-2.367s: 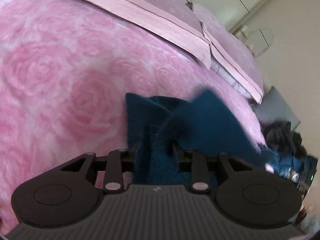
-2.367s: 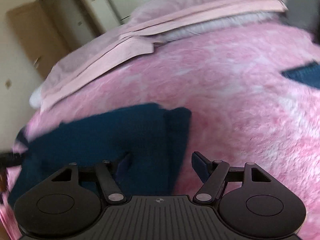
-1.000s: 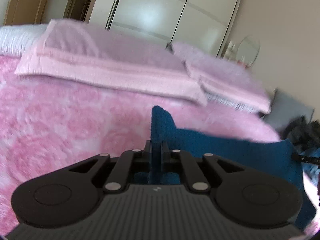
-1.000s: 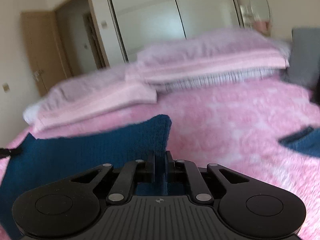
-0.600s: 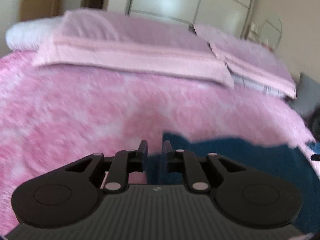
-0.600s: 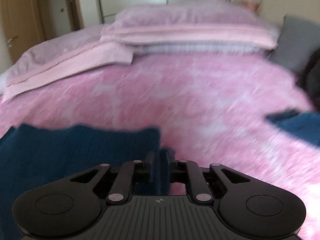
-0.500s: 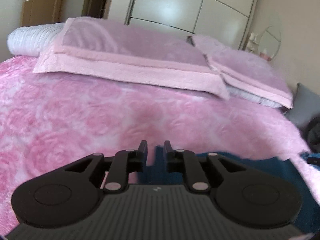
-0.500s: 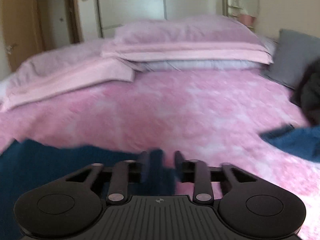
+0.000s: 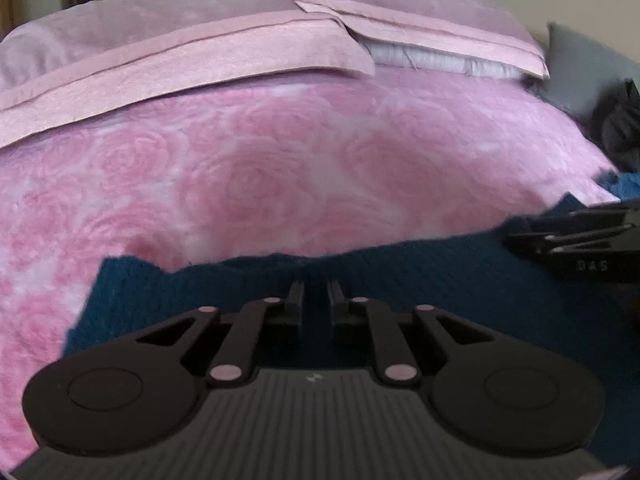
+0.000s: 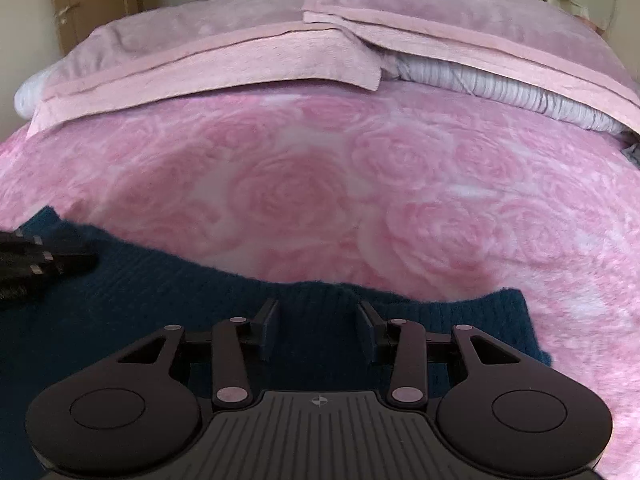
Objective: Fold clothes
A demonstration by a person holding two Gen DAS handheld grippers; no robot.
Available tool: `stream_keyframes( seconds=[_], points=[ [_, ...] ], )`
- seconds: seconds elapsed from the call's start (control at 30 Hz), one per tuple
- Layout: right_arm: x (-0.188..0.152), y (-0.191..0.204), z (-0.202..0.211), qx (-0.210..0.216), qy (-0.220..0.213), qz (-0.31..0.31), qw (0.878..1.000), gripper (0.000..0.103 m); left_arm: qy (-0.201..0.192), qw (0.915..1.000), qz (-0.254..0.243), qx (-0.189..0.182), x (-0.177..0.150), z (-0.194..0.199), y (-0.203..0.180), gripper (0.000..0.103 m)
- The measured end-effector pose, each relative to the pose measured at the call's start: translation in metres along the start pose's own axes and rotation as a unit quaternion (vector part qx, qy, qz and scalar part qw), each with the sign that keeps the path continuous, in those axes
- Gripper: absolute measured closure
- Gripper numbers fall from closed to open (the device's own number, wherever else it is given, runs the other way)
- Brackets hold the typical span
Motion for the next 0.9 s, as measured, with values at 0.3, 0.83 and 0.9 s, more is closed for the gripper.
stream_keyframes(
  seconds=[0.3,0.83,0.9],
  points=[
    [-0.004,-0.016,0.086,0.01,-0.071,-0.068,0.995,0.06,-0.035,0.9955,0.058,0.067,-0.01,0.081,0.076,0.092],
    [-0.133,-0.043,0.196,-0.04,-0.084,-0.198,0.976,0.06,-0.018,0.979,0.185,0.083,-0.124,0.189,0.119,0.078],
    [-0.132,-0.044,0.207,-0.027,-0.102,-0.206,0.973,0.06,-0.02,0.9756,0.207,0.07,-0.127,0.196,0.124,0.073]
  ],
)
Point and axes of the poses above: each gripper's, at about its wrist camera, not at the fingertips, and z roughly against the way its jaws point, y to its left, x to its top, the point moved 6 cm from there along -z, roughly the way its jaws point, and after that the axes turned 10 degrees about x, right-handed, at the moved point
